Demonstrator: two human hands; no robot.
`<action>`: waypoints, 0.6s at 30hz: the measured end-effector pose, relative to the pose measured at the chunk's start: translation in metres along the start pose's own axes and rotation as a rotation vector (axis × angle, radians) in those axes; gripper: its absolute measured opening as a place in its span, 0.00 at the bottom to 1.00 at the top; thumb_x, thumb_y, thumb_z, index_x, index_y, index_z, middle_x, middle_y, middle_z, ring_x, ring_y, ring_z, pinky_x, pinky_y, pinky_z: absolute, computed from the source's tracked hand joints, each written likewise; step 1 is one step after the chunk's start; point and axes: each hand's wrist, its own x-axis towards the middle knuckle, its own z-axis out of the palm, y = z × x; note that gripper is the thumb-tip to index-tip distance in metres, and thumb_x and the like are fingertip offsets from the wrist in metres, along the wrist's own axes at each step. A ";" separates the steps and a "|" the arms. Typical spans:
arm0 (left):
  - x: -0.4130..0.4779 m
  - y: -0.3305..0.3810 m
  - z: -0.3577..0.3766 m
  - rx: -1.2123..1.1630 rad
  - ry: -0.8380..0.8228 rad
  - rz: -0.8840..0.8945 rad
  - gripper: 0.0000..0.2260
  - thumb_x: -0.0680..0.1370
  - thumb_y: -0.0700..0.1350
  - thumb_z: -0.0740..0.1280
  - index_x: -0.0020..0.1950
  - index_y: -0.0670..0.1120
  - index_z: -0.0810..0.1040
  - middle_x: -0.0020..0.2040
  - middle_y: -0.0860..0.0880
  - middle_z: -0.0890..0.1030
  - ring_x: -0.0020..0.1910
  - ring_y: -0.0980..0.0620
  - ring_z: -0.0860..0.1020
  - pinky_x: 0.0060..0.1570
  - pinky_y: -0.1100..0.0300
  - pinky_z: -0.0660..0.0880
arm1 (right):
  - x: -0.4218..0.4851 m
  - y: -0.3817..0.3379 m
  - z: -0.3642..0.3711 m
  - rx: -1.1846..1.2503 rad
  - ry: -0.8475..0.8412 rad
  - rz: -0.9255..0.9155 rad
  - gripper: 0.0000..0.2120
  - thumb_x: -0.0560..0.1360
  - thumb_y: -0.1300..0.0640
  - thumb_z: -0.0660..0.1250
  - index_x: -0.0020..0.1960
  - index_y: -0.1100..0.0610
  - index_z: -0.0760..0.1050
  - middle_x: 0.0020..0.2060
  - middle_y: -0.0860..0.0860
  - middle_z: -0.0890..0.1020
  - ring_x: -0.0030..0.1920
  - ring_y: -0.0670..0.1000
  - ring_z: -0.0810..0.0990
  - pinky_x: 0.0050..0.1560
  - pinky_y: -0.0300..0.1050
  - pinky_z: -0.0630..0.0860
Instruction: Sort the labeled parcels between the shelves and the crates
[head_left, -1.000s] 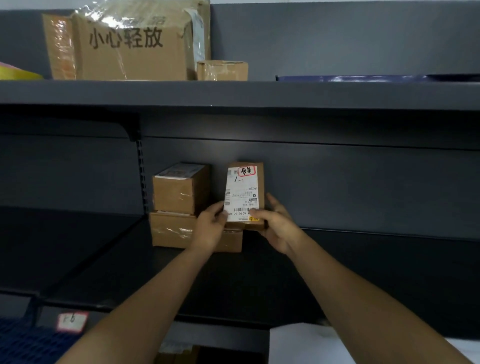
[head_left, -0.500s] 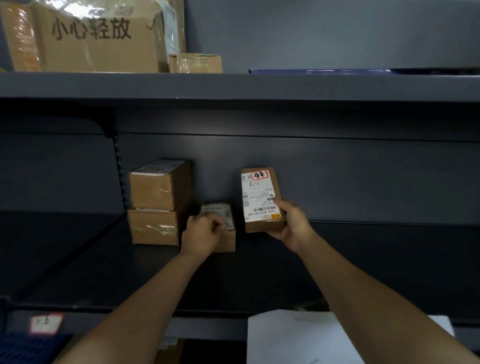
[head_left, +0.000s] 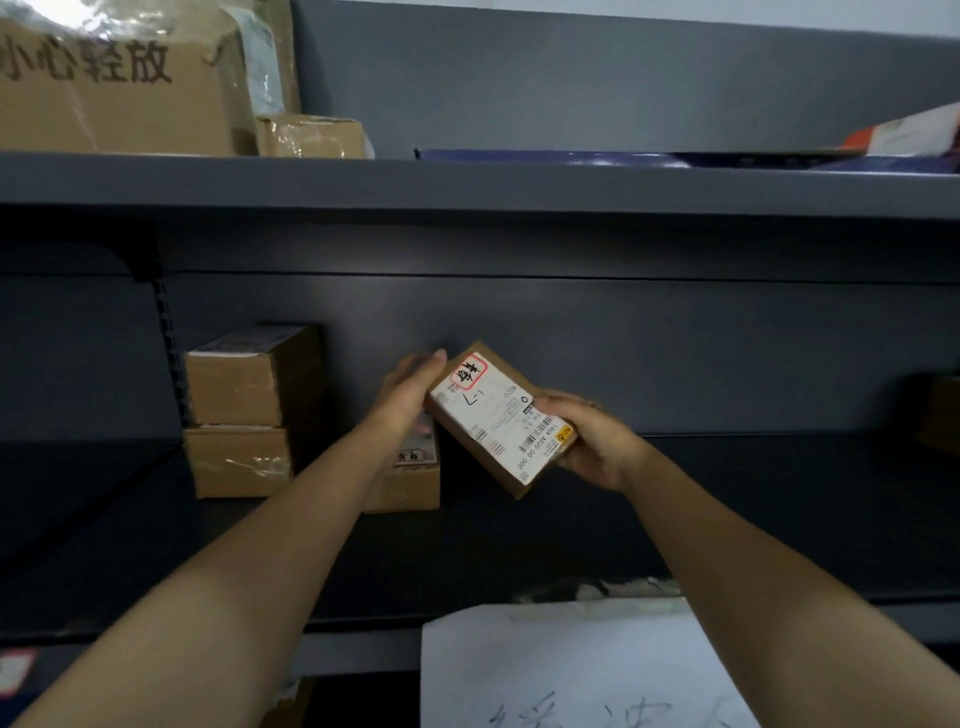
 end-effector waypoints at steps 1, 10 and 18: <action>-0.004 0.004 0.002 0.034 -0.052 -0.030 0.16 0.78 0.57 0.61 0.61 0.49 0.74 0.48 0.50 0.80 0.53 0.45 0.77 0.47 0.55 0.75 | -0.004 -0.004 -0.006 -0.029 -0.015 0.018 0.11 0.76 0.60 0.66 0.58 0.57 0.79 0.47 0.54 0.85 0.48 0.52 0.84 0.47 0.49 0.80; -0.008 0.003 0.039 -0.166 -0.119 -0.301 0.12 0.79 0.54 0.62 0.53 0.47 0.75 0.43 0.49 0.80 0.43 0.51 0.77 0.38 0.54 0.76 | -0.011 -0.019 -0.033 0.058 0.402 0.011 0.19 0.77 0.49 0.67 0.63 0.56 0.70 0.55 0.57 0.77 0.53 0.57 0.80 0.50 0.55 0.80; -0.009 -0.008 0.061 -0.506 -0.080 -0.349 0.20 0.80 0.48 0.62 0.70 0.51 0.61 0.60 0.40 0.74 0.53 0.37 0.77 0.42 0.46 0.77 | -0.002 -0.004 -0.006 0.093 0.183 0.179 0.25 0.76 0.39 0.64 0.66 0.51 0.64 0.60 0.60 0.75 0.62 0.60 0.75 0.59 0.60 0.74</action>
